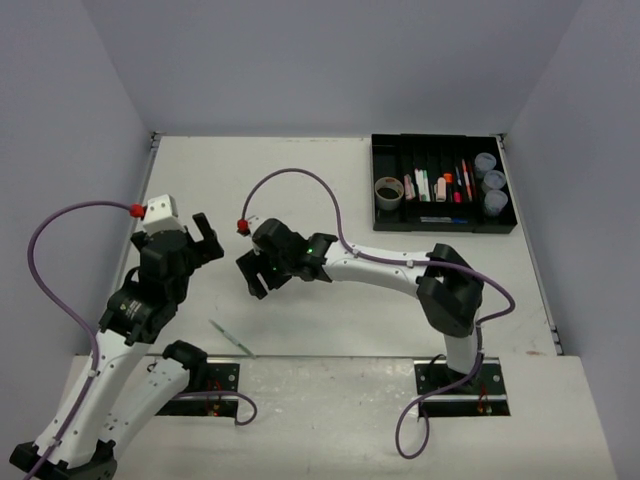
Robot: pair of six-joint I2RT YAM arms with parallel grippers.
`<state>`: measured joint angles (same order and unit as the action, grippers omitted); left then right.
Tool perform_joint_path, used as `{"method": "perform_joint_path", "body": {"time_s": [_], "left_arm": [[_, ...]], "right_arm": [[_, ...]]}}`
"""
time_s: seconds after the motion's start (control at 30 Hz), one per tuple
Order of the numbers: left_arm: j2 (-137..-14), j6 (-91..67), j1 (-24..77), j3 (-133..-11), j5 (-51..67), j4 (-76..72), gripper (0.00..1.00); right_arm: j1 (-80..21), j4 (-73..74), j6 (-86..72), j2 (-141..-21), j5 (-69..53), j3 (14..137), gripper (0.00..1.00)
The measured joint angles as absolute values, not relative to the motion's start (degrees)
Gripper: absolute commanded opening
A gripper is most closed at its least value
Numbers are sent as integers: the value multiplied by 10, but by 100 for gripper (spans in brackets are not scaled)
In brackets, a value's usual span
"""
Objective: Sort the stationery into containers
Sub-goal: Pick up the pen from the corner of the board.
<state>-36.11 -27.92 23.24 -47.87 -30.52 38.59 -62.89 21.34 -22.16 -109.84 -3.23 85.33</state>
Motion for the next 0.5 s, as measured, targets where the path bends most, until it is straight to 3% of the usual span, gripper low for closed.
{"method": "perform_joint_path", "body": {"time_s": [0.5], "left_arm": [[-343, -281, 222, -479, -322, 392, 100]], "right_arm": [[-717, 280, -237, -1199, 25, 952, 64]]}}
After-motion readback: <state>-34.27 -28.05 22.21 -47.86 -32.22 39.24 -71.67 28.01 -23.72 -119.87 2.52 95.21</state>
